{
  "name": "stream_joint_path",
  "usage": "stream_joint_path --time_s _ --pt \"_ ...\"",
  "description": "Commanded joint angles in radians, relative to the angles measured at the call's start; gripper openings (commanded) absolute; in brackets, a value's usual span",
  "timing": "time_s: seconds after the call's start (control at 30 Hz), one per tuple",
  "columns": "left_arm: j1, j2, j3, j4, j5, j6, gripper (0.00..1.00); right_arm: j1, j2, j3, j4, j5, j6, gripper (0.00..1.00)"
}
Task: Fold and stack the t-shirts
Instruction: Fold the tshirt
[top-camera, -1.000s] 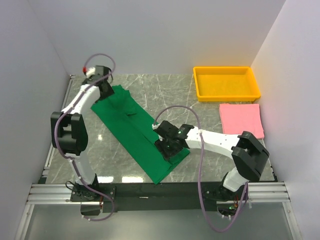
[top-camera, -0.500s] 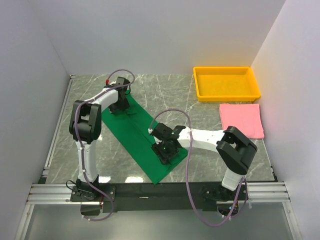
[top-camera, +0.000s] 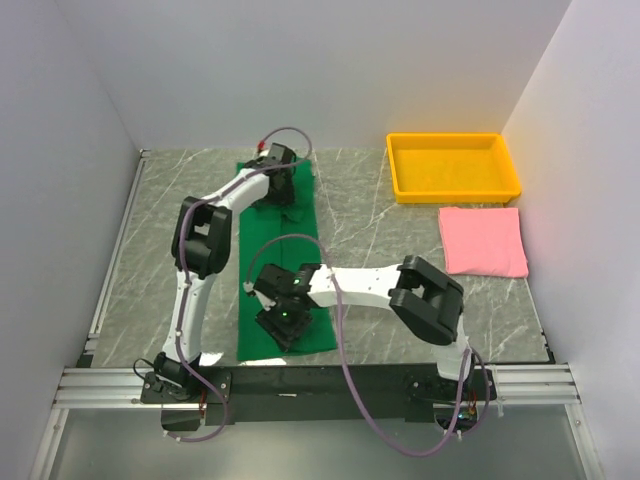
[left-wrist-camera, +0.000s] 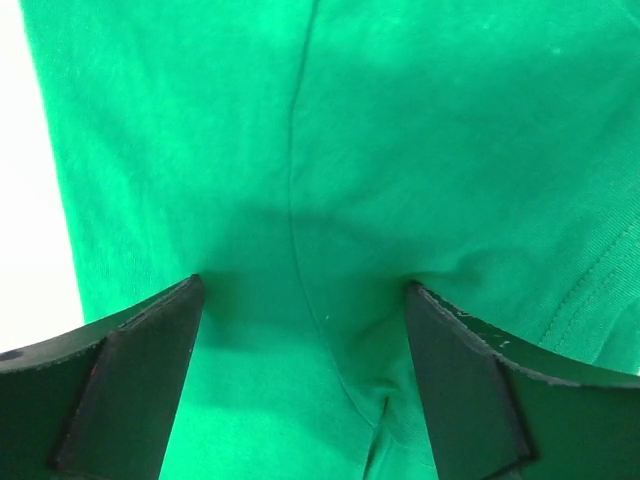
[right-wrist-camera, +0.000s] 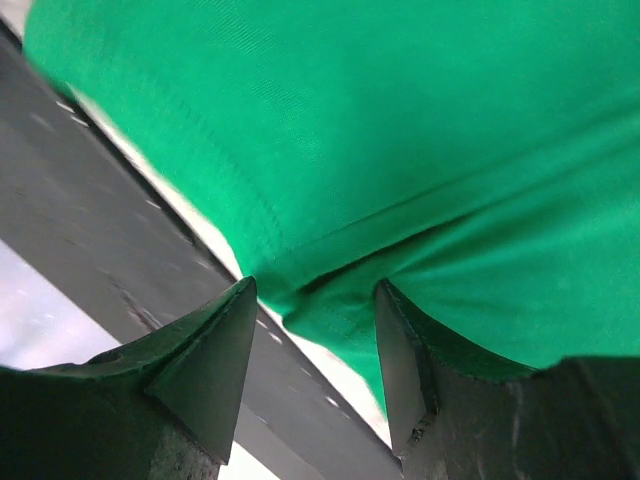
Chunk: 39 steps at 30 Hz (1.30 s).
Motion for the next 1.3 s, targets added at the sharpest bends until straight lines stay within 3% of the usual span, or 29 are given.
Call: stream_joint_path --time_s 0.0,0.13,0.23,0.4,0.6,0.8,0.9,1.0,1.27 --pt "-0.073 0.074 0.034 0.043 0.079 0.09 0.89 0.037 0.062 0.068 -0.081 -0.06 0.013 0.57" --pt "-0.09 0.039 0.041 0.065 0.061 0.087 0.97 0.034 0.02 0.058 -0.064 -0.014 0.025 0.57" --pt "-0.083 -0.025 0.042 0.075 0.023 0.059 1.0 0.005 -0.104 -0.001 -0.026 0.015 0.052 0.58" --pt "-0.028 -0.141 0.056 0.063 0.048 -0.018 0.99 -0.118 -0.276 -0.139 0.026 0.084 0.091 0.58" --pt "0.026 -0.325 -0.03 0.011 0.049 -0.091 1.0 -0.32 -0.466 -0.335 0.13 0.096 0.149 0.55" --pt "0.031 -0.568 -0.322 -0.03 0.041 -0.15 0.95 -0.391 -0.517 -0.438 0.226 0.067 0.201 0.45" --pt "0.031 -0.717 -0.593 -0.021 0.055 -0.185 0.9 -0.386 -0.485 -0.446 0.279 -0.004 0.209 0.38" --pt "0.029 -0.864 -0.799 0.008 0.104 -0.208 0.88 -0.368 -0.439 -0.436 0.322 -0.051 0.22 0.37" --pt "0.025 -1.106 -1.033 -0.076 0.162 -0.252 0.88 -0.313 -0.235 -0.374 0.347 -0.176 0.218 0.37"
